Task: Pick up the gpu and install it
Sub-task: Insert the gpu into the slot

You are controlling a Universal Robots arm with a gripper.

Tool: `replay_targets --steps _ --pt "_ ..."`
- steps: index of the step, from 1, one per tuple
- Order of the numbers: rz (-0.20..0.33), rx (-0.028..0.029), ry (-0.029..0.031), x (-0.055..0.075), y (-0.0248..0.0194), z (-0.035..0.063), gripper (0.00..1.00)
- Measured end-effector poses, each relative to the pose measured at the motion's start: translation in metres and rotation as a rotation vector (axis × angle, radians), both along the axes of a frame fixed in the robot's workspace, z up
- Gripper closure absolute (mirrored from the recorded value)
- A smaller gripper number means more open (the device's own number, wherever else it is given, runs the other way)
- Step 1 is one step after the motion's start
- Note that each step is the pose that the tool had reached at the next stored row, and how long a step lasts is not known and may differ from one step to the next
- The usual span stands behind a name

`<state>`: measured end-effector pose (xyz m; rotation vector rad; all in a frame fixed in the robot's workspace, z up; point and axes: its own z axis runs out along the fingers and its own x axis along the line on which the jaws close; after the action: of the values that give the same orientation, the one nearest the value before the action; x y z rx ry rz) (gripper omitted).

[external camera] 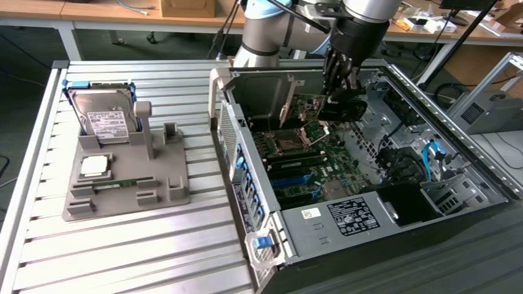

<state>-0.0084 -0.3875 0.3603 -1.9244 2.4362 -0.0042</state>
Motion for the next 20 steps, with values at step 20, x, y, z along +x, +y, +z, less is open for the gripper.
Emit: replay_targets --steps 20 --pt "0.217 -0.0001 0.0000 0.0000 0.0000 0.0000 0.73"
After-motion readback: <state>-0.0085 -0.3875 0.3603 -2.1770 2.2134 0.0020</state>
